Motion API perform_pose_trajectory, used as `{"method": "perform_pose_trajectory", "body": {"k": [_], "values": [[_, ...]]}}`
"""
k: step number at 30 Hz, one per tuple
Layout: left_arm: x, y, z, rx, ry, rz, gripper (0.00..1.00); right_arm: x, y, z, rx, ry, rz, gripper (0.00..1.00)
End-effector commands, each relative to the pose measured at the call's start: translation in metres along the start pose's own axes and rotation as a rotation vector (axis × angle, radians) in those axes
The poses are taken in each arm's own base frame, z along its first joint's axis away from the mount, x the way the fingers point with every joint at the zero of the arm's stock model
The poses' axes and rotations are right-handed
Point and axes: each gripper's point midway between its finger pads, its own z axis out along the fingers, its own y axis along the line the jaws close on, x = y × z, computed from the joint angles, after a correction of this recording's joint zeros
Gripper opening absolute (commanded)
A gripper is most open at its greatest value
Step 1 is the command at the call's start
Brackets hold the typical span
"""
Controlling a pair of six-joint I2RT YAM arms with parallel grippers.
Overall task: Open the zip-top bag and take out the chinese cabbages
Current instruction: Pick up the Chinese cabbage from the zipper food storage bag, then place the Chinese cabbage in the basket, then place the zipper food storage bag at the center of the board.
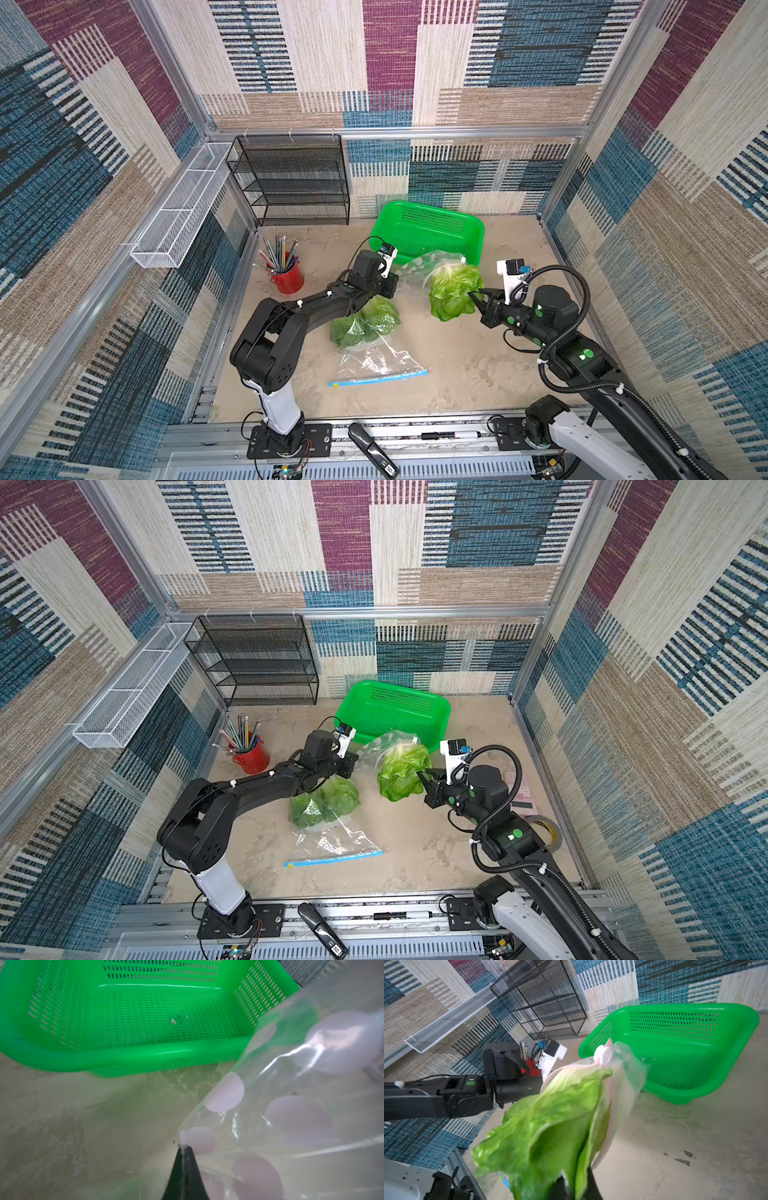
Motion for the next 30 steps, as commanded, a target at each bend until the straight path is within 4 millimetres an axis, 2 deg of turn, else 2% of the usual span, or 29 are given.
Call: {"method": "perform_pose_trajectory", "body": {"k": [1,6,11,14,19,23,25,30], "values": [[0.006,0.022,0.002,-0.114,0.011,0.01,0.0,-0.042,0.029,-0.016,-0.088,-0.107,-0.01,0.01],[0.002,0.018,0.002,-0.107,0.002,-0.005,0.0,-0.061,0.052,-0.027,-0.168,-0.13,-0.012,0.02],[0.001,0.011,0.002,-0.098,0.002,-0.011,0.0,-0.091,0.076,-0.046,-0.257,-0.238,-0.007,0.03],[-0.001,0.001,0.001,-0.088,-0.005,0.009,0.0,-0.104,0.078,-0.045,-0.238,-0.258,-0.034,0.03],[-0.006,-0.033,-0.003,-0.044,-0.013,0.036,0.0,-0.12,0.059,-0.026,-0.099,-0.274,-0.121,0.03],[-0.01,-0.061,-0.003,0.015,-0.015,0.008,0.0,-0.127,0.032,0.007,0.029,-0.255,-0.196,0.03],[-0.014,-0.074,-0.002,0.049,-0.015,-0.026,0.0,-0.132,0.013,0.024,0.088,-0.262,-0.22,0.03],[-0.019,-0.104,0.008,0.104,-0.012,-0.079,0.0,-0.138,-0.049,0.065,0.191,-0.257,-0.253,0.02]]}}
